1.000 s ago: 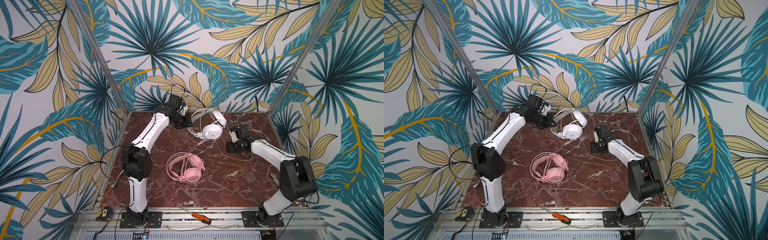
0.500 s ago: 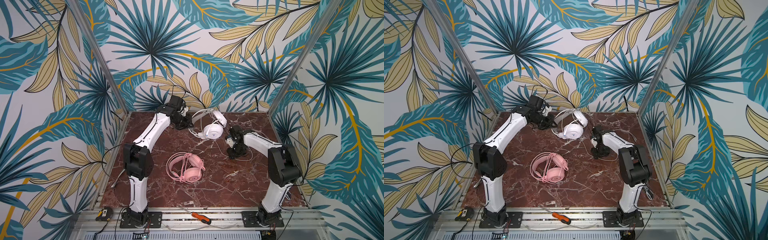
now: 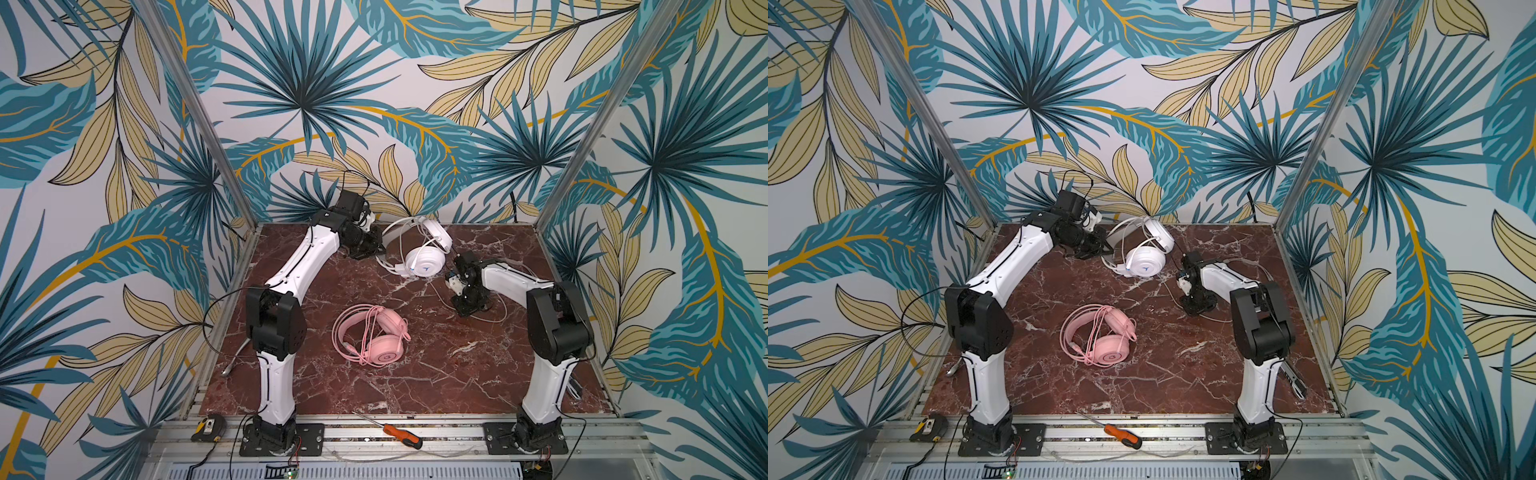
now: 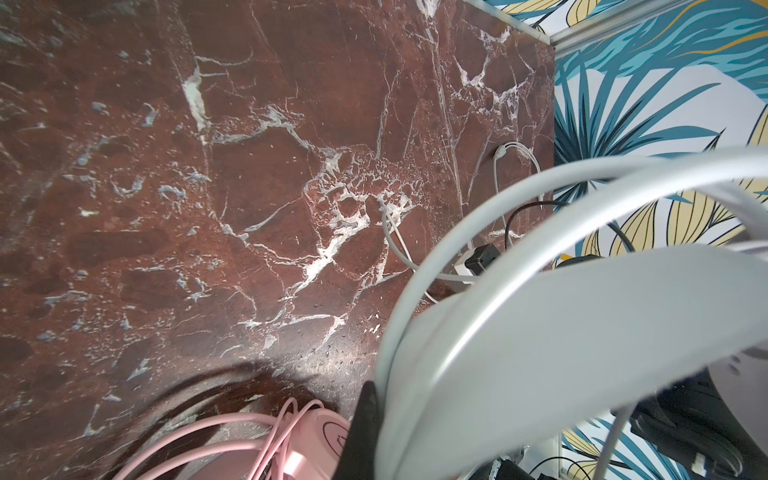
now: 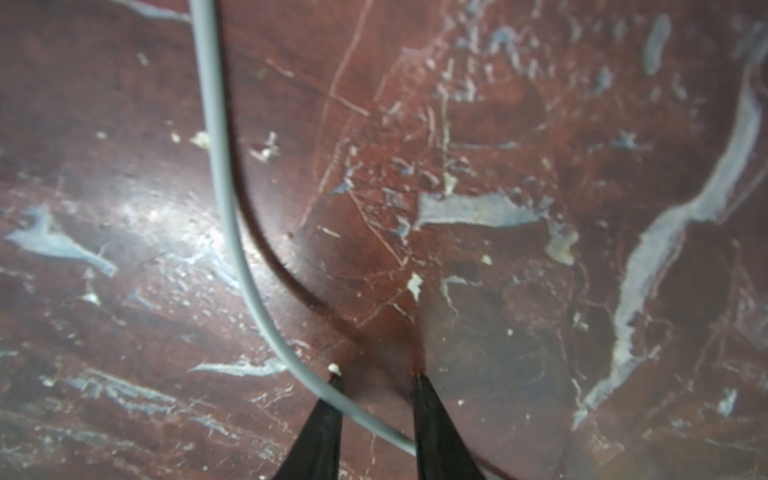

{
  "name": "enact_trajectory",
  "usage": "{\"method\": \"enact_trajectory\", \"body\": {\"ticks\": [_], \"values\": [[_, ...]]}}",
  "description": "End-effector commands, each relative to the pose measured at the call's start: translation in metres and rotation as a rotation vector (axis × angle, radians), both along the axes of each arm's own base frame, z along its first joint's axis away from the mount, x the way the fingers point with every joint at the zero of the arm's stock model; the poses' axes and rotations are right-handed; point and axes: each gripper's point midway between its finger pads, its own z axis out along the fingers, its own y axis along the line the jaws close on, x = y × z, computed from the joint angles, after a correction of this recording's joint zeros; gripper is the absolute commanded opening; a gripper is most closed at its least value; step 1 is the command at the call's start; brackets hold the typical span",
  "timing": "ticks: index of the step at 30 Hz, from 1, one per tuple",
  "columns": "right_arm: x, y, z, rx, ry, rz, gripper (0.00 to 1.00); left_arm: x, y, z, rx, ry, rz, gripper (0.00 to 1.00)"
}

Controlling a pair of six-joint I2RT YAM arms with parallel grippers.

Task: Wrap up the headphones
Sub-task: 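Reach the right gripper down to the grey cable on the table, then grasp the grey cable with the right gripper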

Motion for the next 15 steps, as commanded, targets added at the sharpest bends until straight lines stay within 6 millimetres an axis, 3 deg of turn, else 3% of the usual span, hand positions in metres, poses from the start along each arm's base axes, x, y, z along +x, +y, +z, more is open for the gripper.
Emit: {"method": "enact_trajectory", "body": {"ticks": [1,8,15], "values": [[-0.015,0.004,-0.017,0.005,0.053,0.016,0.25,0.008,-0.002,0.024,-0.063,-0.058,-0.001,0.0],[-0.03,0.008,-0.015,0.043,0.021,0.054,0.0,0.016,0.004,0.018,-0.081,-0.042,0.051,0.0],[-0.045,0.029,0.007,0.185,-0.068,0.145,0.0,0.035,0.025,0.015,-0.086,-0.034,0.182,0.0]]}}
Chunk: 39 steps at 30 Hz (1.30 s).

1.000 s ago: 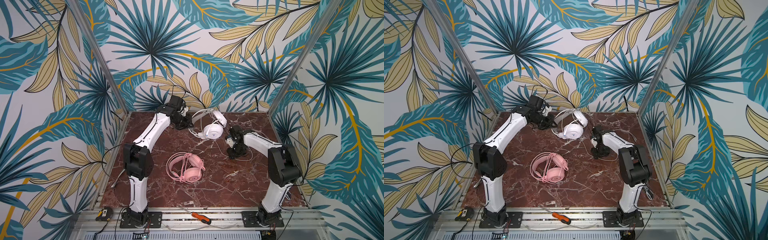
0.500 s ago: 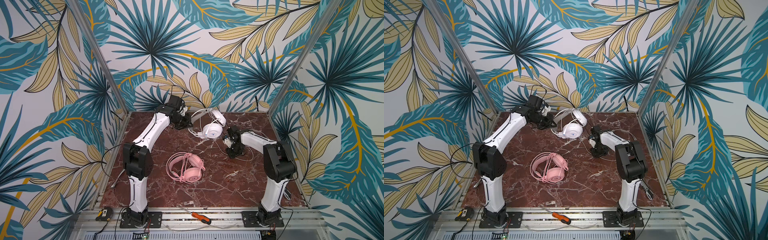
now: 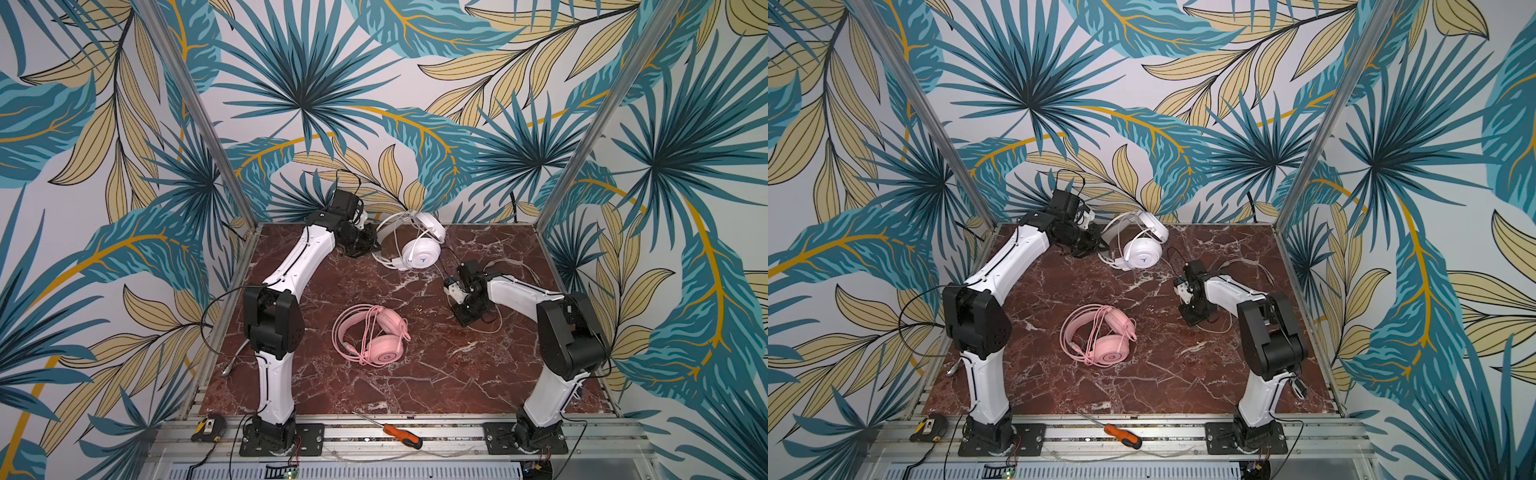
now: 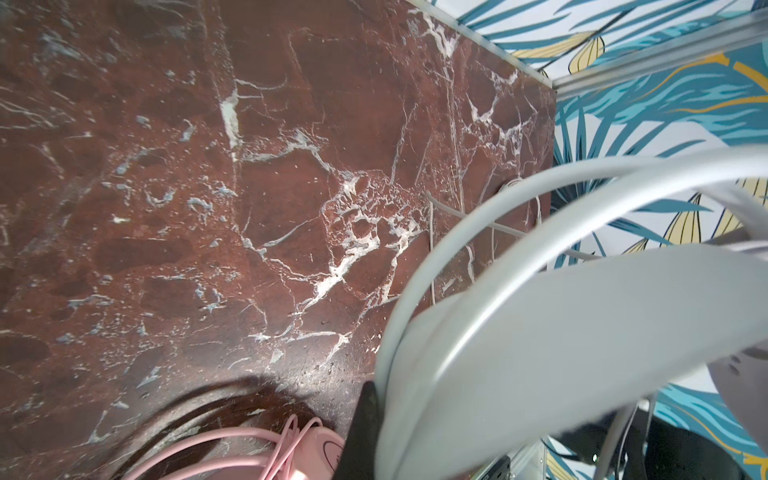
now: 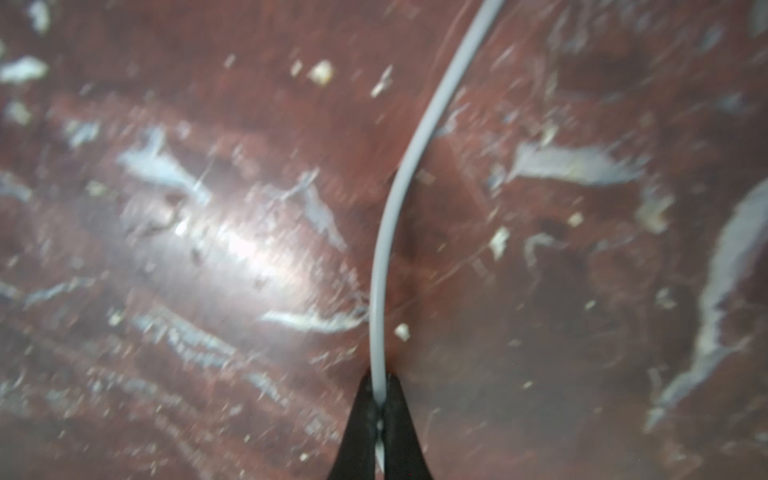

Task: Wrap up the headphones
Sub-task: 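Grasp the grey cable with the right gripper, then carry the grey cable up and around the white headset, right gripper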

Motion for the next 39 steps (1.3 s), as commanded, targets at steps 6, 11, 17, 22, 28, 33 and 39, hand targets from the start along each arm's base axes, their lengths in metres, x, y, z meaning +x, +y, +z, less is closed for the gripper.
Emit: {"method": "enact_trajectory", "body": {"ticks": [6,11,17,22,28,33,39], "values": [[-0.035,0.033,0.038,0.165,-0.082,0.222,0.0,0.034,0.028,0.011,-0.051,-0.051,0.218,0.0],[-0.062,0.055,0.074,0.257,-0.156,0.418,0.0,0.041,0.039,-0.014,-0.001,-0.016,0.298,0.0],[-0.076,0.071,0.123,0.354,-0.278,0.547,0.0,0.043,0.061,-0.046,0.114,0.01,0.394,0.0],[-0.082,0.072,0.153,0.353,-0.317,0.621,0.0,0.042,0.077,-0.066,0.245,-0.001,0.434,0.0],[-0.089,0.08,0.188,0.409,-0.348,0.695,0.0,0.044,0.089,-0.082,0.381,-0.01,0.461,0.0],[-0.093,0.092,0.213,0.48,-0.377,0.755,0.0,0.05,0.09,-0.091,0.418,-0.007,0.494,0.0],[-0.091,0.103,0.25,0.538,-0.456,0.825,0.0,0.057,0.084,-0.096,0.478,-0.031,0.479,0.0]]}}
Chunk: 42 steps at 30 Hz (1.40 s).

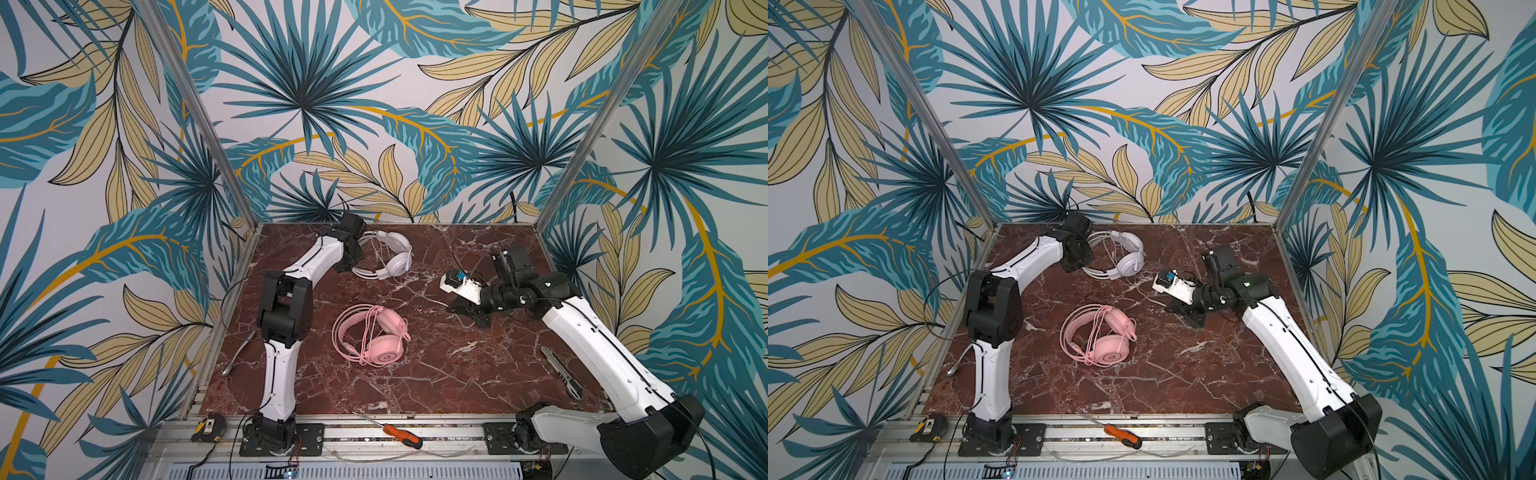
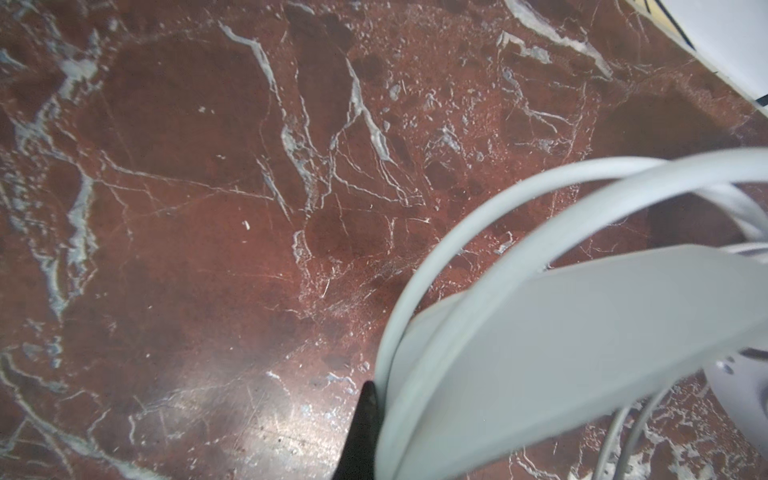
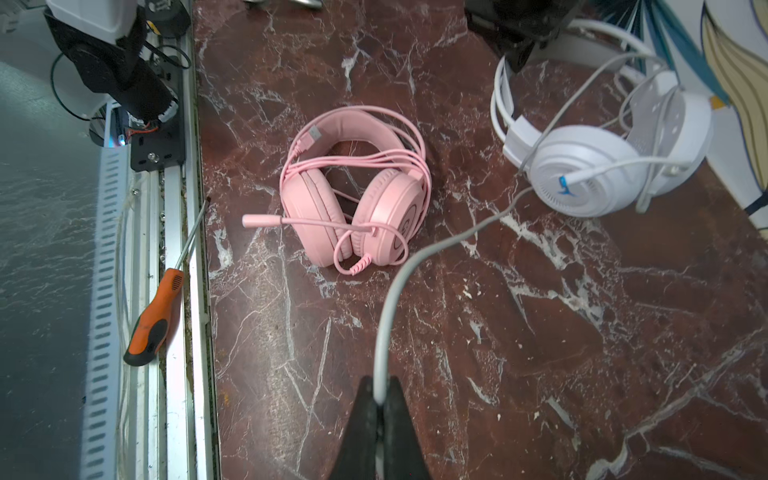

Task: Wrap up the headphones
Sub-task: 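Carry the grey cable up and around the white headset, right gripper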

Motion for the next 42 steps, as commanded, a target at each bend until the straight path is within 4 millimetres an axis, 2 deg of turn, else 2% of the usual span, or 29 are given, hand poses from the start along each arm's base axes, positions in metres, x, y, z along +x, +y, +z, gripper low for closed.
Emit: {"method": "enact_trajectory", "body": {"ticks": [1,9,16,26,31,36,42], "values": [[-0.01,0.012,0.021,0.06,-0.007,0.09,0.0,0.018,-0.005,0.026,0.026,-0.091,0.0,0.0],[0.005,0.026,0.06,0.106,-0.078,0.164,0.0,0.023,-0.025,0.034,0.108,-0.125,-0.102,0.0],[0.032,0.028,0.077,0.094,-0.138,0.158,0.0,0.02,-0.053,0.048,0.167,-0.159,-0.262,0.0],[0.077,0.008,0.088,0.045,-0.188,0.052,0.0,0.005,-0.087,0.069,0.273,-0.199,-0.483,0.0],[0.112,-0.006,0.098,0.039,-0.224,-0.061,0.0,-0.001,-0.11,0.081,0.253,-0.229,-0.592,0.0],[0.154,-0.027,0.107,0.084,-0.25,-0.222,0.0,-0.008,-0.137,0.103,0.233,-0.286,-0.683,0.0],[0.194,-0.058,0.101,0.095,-0.209,-0.42,0.0,-0.02,-0.161,0.126,0.221,-0.342,-0.777,0.0]]}}
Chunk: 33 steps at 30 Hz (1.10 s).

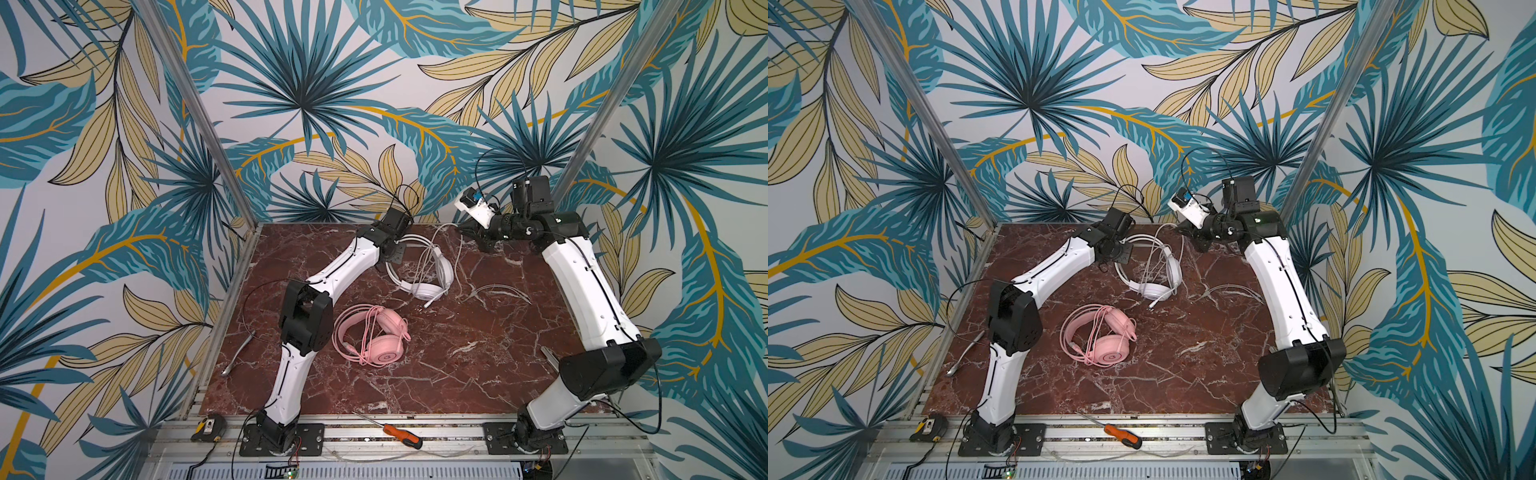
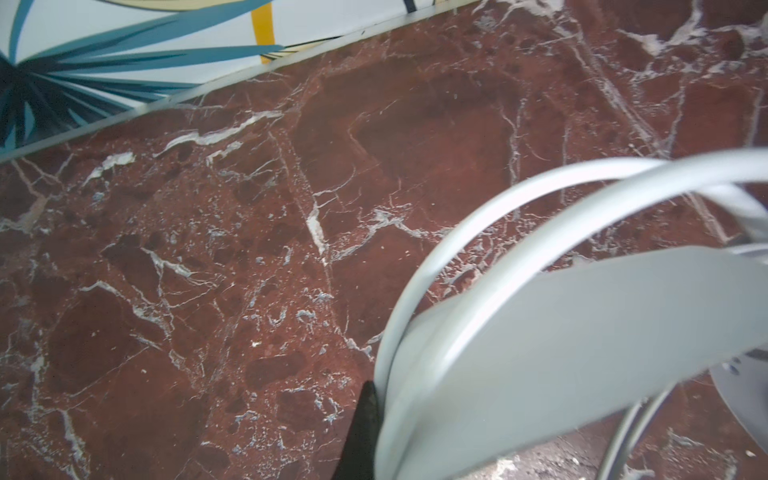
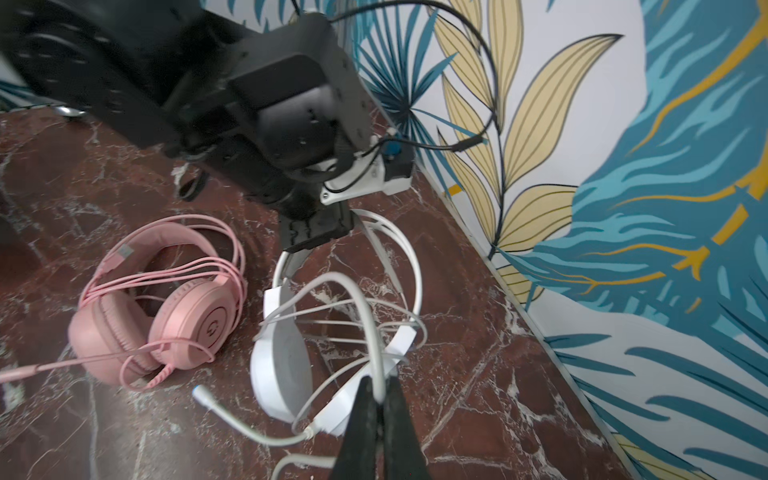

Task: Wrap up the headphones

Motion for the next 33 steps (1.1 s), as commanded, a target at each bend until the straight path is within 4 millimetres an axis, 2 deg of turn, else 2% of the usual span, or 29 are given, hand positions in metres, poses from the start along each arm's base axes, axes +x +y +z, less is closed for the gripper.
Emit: {"method": "enact_trajectory", "body": {"ticks": [1,6,9,13,18,22,26,33], "values": [[0.026,-0.018,0.002,0.044,0.015,-0.138,0.0,-0.006,-0.023,0.06,-0.088,-0.107,-0.094,0.0],[0.047,-0.037,-0.02,0.062,0.089,-0.246,0.0,-0.022,-0.041,0.075,-0.148,-0.1,-0.195,0.0],[0.057,-0.048,-0.037,0.054,0.133,-0.297,0.0,-0.03,-0.046,0.083,-0.165,-0.102,-0.233,0.0],[0.056,-0.06,-0.061,-0.049,0.167,-0.306,0.0,-0.036,-0.041,0.088,-0.147,-0.113,-0.256,0.0],[0.055,-0.07,-0.074,-0.111,0.173,-0.33,0.0,-0.046,-0.038,0.089,-0.137,-0.107,-0.287,0.0],[0.061,-0.076,-0.101,-0.126,0.241,-0.368,0.0,-0.057,-0.041,0.093,-0.17,-0.09,-0.321,0.0],[0.06,-0.073,-0.129,-0.097,0.317,-0.386,0.0,-0.062,-0.039,0.1,-0.194,-0.092,-0.33,0.0],[0.039,-0.042,-0.164,0.089,0.457,-0.313,0.0,-0.067,-0.033,0.116,-0.339,-0.07,-0.31,0.0]]}}
